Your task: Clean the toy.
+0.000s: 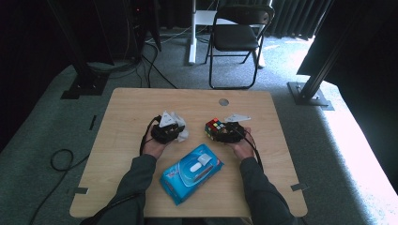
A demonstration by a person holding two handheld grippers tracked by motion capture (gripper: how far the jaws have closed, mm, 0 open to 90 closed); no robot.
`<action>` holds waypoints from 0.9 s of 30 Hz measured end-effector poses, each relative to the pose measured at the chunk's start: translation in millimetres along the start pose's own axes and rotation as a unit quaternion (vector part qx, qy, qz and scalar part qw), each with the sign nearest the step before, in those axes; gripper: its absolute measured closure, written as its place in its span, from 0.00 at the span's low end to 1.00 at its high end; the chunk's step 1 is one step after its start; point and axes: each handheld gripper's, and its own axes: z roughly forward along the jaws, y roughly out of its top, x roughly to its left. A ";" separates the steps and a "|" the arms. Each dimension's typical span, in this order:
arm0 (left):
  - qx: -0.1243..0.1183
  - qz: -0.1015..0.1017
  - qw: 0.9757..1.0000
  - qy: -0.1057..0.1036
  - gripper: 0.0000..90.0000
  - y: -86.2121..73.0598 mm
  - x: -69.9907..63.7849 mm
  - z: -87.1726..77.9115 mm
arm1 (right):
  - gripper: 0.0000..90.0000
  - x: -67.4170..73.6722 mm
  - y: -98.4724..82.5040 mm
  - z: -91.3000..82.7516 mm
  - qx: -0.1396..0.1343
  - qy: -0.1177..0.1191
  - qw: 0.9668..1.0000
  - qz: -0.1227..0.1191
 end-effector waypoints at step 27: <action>0.015 -0.002 1.000 0.000 0.85 -8.4 0.1 3.9 | 0.38 -0.5 -12.0 7.8 0.012 -0.028 1.000 -0.006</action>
